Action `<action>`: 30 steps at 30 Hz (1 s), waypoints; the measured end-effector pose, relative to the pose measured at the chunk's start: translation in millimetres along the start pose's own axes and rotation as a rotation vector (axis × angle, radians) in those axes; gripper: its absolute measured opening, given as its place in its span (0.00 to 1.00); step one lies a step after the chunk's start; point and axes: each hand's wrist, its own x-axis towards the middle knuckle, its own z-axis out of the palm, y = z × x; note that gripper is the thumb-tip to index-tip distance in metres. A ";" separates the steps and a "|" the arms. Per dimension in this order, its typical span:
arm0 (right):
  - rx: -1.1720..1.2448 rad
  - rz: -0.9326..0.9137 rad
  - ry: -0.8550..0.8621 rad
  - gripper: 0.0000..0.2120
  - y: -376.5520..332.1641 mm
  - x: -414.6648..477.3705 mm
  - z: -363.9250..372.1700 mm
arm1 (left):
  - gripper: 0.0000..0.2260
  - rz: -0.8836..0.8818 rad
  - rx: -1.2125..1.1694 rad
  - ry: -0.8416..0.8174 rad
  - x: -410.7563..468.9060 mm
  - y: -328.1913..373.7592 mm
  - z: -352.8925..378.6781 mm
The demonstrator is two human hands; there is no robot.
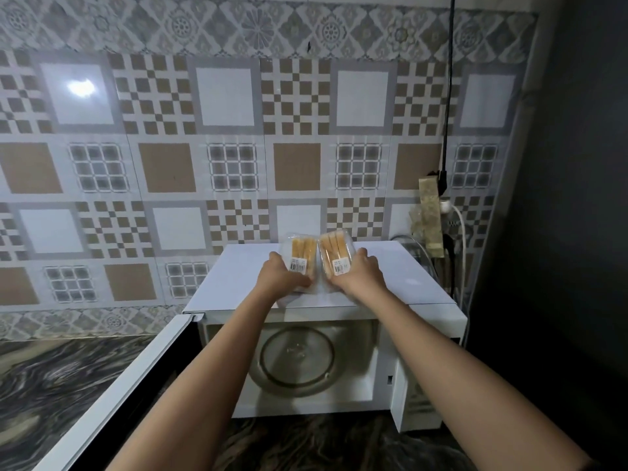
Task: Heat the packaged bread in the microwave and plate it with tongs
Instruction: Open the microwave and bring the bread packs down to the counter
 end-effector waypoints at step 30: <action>0.869 0.065 -0.228 0.28 124.3 -183.6 -61.8 | 0.28 0.147 -0.815 -0.154 -206.9 -58.7 42.5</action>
